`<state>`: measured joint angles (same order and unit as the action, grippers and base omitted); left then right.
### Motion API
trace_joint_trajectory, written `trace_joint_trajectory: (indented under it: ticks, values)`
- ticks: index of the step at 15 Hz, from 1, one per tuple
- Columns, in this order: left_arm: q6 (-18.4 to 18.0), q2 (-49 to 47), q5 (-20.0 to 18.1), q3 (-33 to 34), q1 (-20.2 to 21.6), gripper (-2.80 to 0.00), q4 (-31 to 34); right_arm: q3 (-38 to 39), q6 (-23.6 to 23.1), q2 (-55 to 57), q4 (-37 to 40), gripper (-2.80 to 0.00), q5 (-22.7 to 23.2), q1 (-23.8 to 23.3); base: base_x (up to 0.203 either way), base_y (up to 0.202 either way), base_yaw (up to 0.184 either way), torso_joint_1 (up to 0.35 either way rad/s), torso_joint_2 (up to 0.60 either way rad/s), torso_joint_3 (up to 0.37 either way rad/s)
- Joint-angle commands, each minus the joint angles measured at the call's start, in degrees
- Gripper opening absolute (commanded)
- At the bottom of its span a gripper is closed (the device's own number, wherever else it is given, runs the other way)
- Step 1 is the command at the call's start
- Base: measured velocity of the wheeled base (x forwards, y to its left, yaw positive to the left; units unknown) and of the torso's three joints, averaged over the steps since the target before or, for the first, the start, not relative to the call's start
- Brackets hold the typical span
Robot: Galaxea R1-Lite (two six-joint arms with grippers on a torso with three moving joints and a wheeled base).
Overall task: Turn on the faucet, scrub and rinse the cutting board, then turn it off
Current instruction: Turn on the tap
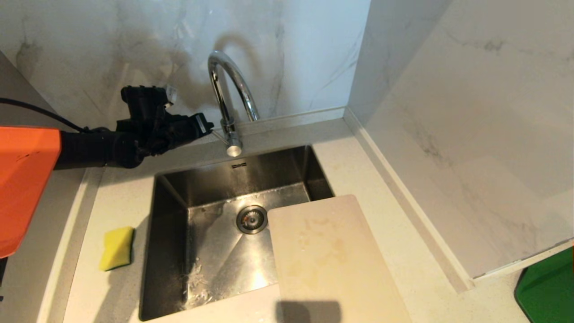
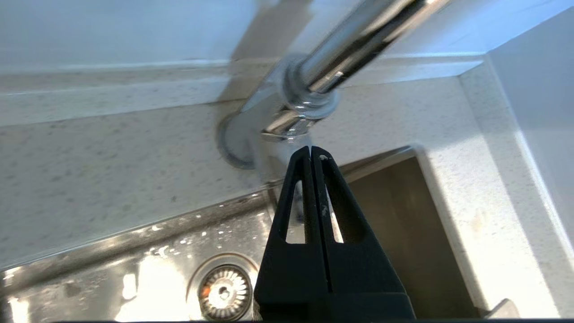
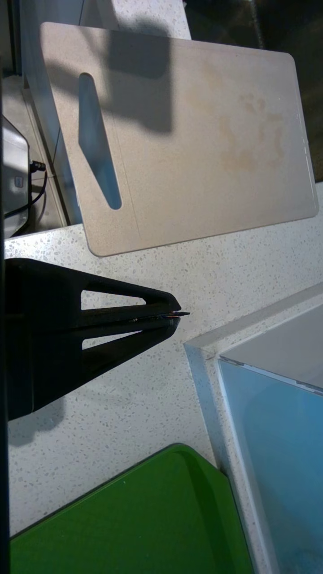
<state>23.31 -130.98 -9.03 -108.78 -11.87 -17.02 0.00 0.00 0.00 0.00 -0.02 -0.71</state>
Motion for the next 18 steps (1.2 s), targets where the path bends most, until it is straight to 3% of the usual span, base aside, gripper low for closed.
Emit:
trace_joint_trajectory:
  ticks: [1, 18]
  values:
    - [0.2, -0.8, 0.0, -0.9, -0.1, -2.8, -0.1, 0.1, -0.1, 0.0, 0.0, -2.8, 0.0, -0.1, 0.0, 0.0, 0.0, 0.0, 0.0, 0.0]
    - [1.1, 2.4, -1.5, 3.1, -0.7, -2.8, 2.6, 0.0, 0.0, -0.1, 0.0, -2.8, 0.0, 0.0, 0.0, 0.0, 0.0, 0.0, 0.0, 0.0]
